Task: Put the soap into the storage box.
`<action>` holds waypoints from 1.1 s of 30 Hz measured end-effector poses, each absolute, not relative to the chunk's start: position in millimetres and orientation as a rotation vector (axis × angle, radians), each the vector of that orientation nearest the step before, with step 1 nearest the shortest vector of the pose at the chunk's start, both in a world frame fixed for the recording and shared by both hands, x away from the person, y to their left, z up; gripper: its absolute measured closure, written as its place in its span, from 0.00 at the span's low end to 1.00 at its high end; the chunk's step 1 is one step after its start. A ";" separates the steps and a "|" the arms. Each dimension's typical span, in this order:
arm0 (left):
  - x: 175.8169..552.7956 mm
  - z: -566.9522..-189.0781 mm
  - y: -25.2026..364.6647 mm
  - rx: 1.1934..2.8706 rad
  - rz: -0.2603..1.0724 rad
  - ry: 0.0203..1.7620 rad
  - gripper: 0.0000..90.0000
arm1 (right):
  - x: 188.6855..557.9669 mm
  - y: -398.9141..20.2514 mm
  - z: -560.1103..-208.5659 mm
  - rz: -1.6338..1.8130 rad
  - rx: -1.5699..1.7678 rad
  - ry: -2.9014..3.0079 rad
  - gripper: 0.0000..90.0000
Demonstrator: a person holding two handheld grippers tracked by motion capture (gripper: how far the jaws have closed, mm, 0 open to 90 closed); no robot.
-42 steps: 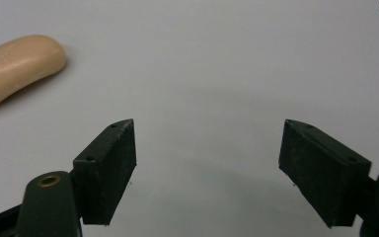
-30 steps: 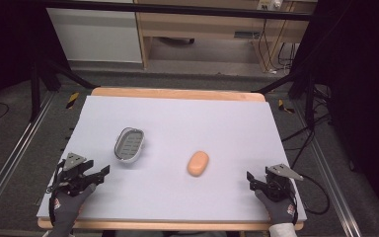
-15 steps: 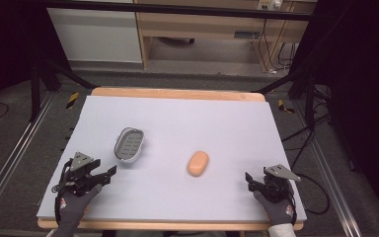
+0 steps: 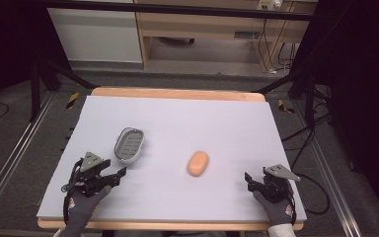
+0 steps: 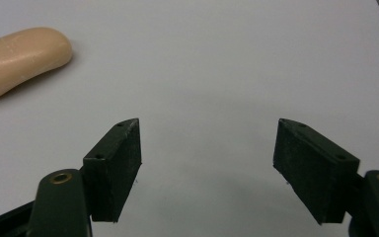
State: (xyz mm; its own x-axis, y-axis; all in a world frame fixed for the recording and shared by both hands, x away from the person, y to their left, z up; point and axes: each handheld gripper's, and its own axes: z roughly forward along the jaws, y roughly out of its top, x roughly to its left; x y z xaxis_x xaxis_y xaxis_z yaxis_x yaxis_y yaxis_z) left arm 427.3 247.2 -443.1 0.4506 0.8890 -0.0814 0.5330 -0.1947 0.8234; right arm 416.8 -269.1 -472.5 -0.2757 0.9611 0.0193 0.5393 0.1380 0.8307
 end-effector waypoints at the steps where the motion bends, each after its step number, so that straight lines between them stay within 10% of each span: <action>1: 427.2 -442.9 245.6 1.871 0.535 1.196 0.34 | 416.8 -268.7 -472.6 1.024 1.436 1.890 0.29; 33: 439.2 -421.1 201.6 1.901 0.514 1.087 0.31 | 416.5 -262.2 -468.4 1.032 1.411 1.880 0.29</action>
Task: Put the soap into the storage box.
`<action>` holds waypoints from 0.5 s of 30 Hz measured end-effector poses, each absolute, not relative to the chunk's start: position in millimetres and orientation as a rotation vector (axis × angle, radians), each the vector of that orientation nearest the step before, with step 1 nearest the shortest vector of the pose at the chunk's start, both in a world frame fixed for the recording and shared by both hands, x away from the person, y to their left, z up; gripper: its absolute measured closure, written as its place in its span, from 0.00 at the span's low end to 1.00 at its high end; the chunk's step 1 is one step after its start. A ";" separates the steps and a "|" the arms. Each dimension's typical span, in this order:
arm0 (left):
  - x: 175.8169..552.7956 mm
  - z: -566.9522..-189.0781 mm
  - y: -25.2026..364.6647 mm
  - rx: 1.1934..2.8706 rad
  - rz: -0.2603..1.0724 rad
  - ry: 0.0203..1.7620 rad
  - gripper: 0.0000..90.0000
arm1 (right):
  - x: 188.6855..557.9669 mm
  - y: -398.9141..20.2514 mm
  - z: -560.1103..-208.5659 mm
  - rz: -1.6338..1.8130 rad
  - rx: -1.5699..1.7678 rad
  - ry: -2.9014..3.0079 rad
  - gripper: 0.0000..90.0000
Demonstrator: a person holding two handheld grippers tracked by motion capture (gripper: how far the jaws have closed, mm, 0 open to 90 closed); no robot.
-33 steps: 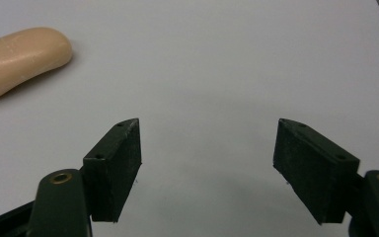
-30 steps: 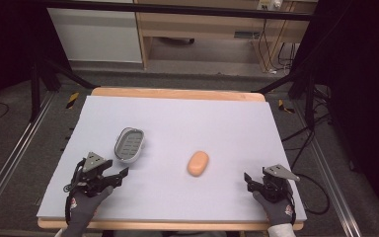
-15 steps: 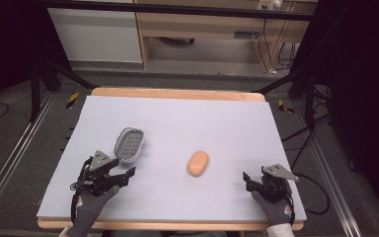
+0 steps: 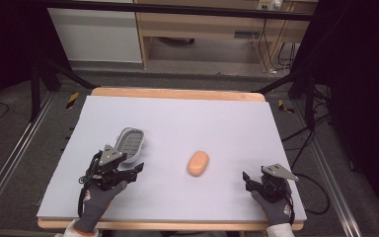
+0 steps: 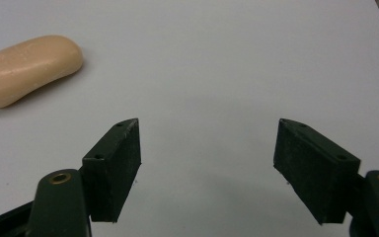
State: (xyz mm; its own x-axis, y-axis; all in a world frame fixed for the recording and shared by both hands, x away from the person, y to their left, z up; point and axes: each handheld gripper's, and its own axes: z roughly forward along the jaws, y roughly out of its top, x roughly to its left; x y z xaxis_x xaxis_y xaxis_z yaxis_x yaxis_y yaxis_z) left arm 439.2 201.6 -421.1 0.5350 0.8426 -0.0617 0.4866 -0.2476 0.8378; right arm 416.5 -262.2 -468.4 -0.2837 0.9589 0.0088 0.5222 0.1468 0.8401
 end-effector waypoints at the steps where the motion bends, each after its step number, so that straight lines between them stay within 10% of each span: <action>1: 439.8 -420.1 199.6 1.901 0.514 1.084 0.31 | 416.6 -262.2 -468.2 1.034 1.408 1.882 0.29; 15: 451.0 -410.6 164.8 1.914 0.499 1.033 0.31 | 417.2 -260.2 -467.4 1.034 1.402 1.889 0.33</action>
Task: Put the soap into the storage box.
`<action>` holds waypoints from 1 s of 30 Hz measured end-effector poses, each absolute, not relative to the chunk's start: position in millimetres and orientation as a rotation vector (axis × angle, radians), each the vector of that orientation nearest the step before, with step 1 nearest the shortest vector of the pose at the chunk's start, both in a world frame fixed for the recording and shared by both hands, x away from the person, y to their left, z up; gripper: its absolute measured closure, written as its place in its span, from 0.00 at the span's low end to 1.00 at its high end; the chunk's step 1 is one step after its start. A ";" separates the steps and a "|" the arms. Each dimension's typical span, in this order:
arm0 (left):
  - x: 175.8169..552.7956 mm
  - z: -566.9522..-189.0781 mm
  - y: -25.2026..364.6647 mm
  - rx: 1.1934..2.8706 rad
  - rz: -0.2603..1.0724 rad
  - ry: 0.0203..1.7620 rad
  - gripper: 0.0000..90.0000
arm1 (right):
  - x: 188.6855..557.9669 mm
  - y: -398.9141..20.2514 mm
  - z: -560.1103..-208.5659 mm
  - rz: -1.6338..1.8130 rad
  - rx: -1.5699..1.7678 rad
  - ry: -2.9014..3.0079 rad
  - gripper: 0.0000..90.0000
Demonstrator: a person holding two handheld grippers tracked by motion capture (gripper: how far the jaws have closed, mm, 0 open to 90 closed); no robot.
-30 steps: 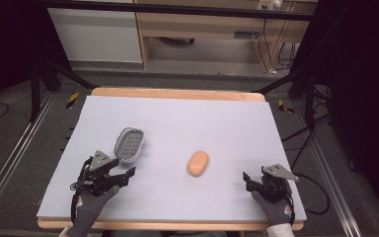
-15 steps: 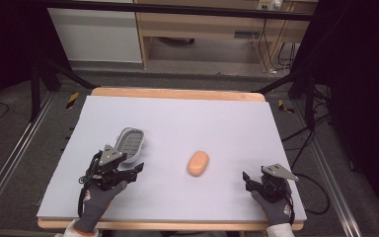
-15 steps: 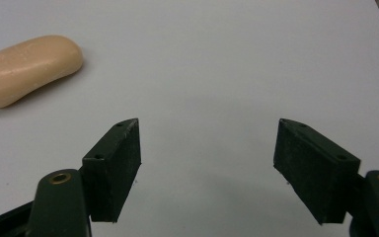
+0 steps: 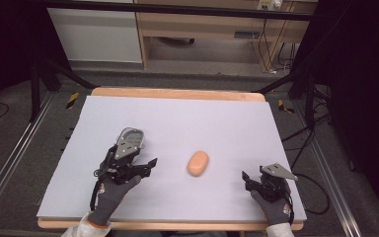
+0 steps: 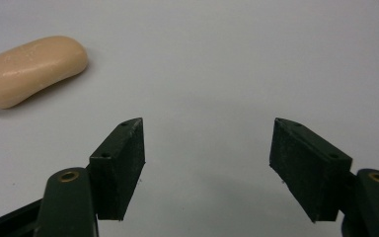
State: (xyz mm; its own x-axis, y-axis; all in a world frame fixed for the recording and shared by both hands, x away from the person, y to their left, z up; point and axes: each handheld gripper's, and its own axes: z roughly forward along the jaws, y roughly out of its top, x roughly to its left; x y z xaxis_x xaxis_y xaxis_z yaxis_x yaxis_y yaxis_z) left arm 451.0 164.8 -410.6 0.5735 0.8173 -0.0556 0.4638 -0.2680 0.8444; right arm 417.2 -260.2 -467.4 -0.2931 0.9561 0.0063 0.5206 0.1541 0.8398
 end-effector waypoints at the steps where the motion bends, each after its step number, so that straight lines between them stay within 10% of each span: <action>1: 452.1 -410.5 162.1 1.914 0.495 1.032 0.31 | 417.2 -259.9 -467.4 1.035 1.407 1.892 0.33; 30: 474.9 -413.6 88.6 2.010 0.445 0.955 0.29 | 417.9 -259.2 -467.9 1.034 1.414 1.911 0.38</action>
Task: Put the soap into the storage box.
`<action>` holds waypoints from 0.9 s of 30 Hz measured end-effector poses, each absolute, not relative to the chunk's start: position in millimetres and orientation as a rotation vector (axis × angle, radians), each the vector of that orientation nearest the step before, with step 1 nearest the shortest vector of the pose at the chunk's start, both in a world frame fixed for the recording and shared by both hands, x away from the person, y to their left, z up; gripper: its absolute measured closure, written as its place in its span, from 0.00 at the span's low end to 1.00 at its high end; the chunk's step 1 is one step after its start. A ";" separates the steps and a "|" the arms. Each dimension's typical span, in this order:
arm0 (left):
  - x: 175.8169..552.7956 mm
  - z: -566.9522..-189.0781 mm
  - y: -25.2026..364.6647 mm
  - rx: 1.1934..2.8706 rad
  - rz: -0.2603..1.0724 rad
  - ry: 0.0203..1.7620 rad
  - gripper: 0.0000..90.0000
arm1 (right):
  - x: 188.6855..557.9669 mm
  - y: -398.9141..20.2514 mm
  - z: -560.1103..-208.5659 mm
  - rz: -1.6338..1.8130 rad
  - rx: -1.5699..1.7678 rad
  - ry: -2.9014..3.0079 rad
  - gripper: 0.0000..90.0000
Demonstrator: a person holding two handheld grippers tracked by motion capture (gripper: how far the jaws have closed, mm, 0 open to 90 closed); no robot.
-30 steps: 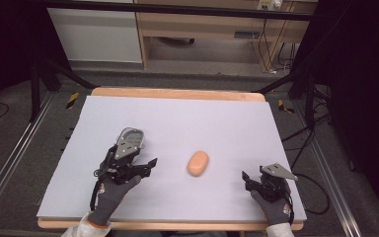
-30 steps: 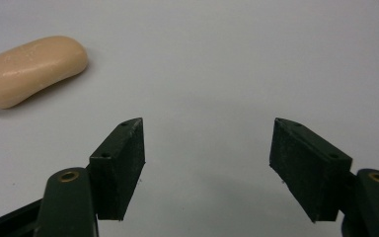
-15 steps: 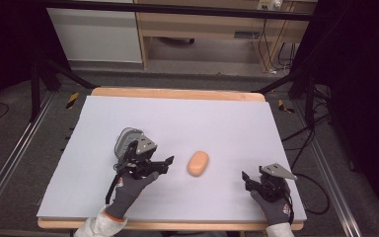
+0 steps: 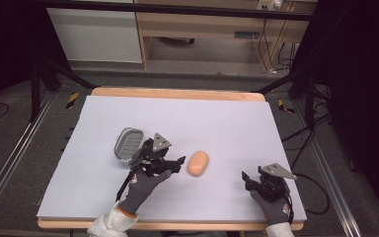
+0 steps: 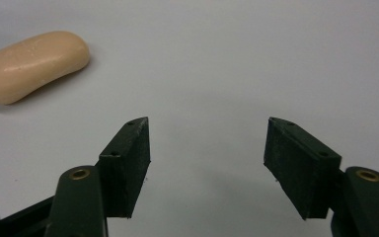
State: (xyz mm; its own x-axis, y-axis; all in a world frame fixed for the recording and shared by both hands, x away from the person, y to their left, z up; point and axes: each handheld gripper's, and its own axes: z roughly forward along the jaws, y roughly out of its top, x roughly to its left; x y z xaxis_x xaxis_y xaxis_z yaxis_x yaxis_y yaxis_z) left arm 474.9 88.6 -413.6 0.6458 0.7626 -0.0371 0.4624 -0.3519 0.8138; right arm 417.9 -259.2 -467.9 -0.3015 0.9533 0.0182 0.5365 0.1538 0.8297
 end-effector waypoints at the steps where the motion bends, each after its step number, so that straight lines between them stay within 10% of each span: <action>1: 475.6 -414.5 86.1 2.010 0.443 0.957 0.29 | 417.9 -259.2 -467.9 1.035 1.414 1.910 0.38; 27: 488.6 -434.7 43.8 2.085 0.424 0.948 0.27 | 418.9 -259.3 -469.2 1.031 1.409 1.924 0.38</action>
